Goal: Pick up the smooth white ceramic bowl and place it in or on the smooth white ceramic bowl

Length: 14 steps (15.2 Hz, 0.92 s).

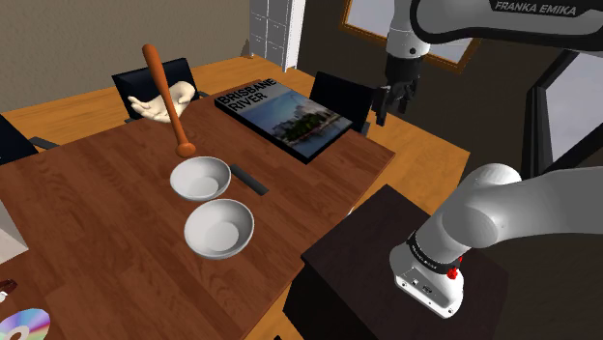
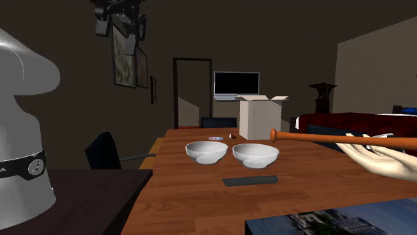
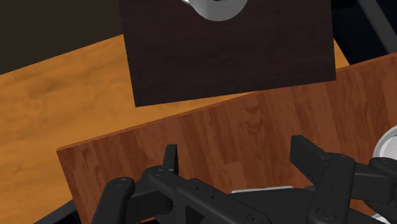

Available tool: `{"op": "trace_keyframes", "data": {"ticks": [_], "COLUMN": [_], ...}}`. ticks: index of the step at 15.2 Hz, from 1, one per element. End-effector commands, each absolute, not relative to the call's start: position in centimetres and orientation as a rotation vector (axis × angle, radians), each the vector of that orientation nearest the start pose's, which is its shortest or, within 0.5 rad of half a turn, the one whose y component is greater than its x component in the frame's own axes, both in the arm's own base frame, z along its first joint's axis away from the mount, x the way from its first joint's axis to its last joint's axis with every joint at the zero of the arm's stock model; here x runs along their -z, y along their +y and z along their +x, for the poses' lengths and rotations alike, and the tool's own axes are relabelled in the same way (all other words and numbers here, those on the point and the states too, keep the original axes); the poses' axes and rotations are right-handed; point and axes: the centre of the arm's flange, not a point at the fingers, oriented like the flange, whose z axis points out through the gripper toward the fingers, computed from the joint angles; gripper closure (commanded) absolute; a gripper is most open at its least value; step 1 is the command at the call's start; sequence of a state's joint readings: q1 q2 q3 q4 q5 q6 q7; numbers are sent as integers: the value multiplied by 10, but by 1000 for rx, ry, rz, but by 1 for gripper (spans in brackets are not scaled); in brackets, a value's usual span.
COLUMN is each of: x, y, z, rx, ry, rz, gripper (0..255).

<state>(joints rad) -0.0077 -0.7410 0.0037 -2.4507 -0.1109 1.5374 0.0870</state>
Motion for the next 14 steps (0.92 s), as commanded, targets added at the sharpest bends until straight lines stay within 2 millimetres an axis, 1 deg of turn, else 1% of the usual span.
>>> {"op": "trace_keyframes", "data": {"ticks": [1,14], "x": [-531,-418], "y": [-13,85], "z": [308,372], "rx": [-273,-250], "ry": [140,115], "rz": [-3247,-3167], "gripper": [0,0]}}
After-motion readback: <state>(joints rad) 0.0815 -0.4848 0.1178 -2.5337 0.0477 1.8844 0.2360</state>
